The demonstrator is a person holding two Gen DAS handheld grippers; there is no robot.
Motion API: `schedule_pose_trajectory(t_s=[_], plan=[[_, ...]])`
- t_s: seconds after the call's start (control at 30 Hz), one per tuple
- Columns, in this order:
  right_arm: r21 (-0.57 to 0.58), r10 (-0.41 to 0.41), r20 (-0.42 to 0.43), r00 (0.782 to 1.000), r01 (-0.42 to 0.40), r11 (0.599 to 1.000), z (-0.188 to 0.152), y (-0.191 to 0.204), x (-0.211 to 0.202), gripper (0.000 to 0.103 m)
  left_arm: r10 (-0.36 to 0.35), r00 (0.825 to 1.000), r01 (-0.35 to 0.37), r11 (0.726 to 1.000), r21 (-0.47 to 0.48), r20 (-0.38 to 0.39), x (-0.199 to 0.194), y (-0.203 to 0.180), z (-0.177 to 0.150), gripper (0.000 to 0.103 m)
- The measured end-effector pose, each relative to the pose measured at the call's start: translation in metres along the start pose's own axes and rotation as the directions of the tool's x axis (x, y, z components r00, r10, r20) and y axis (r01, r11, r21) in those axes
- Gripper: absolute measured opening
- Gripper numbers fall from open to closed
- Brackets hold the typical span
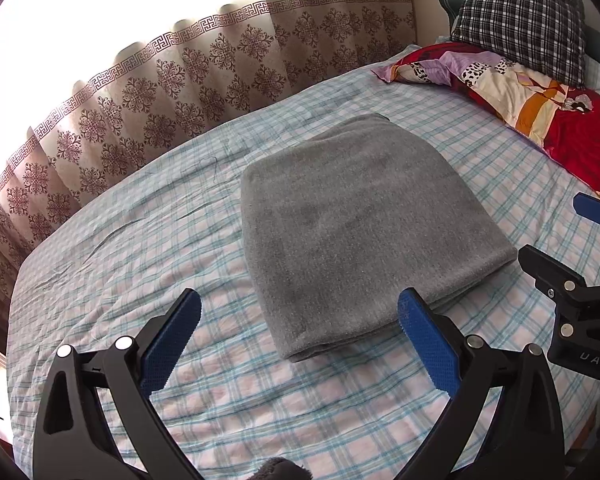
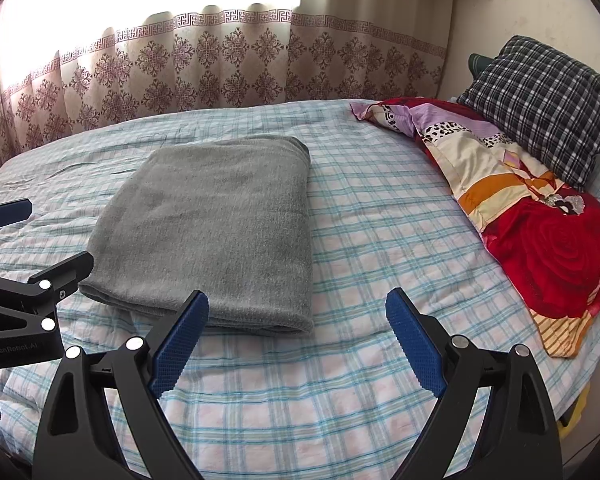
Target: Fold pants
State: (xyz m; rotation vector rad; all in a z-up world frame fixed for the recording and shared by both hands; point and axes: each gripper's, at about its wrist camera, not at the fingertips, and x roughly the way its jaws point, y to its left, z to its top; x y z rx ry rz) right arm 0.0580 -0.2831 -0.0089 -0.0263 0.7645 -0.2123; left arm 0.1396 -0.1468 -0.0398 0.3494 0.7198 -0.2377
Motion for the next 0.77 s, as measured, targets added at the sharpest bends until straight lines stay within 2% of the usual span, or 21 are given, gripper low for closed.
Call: schedule_pose_trajectory(t_s=[0.53,0.77], plan=[[0.010,-0.004,-0.008,1.000,0.005,1.000,-0.002,-0.002,0.003,0.089,-0.023,0.999,0.022,1.000,-0.014,-0.027,0.006,0.004,-0.001,0.100],[0.030,-0.007,-0.022,1.000,0.007,1.000,-0.003,-0.006,0.007,0.089,-0.038,0.998,0.035,0.998,-0.049,-0.057,0.011,0.010,-0.002,0.100]])
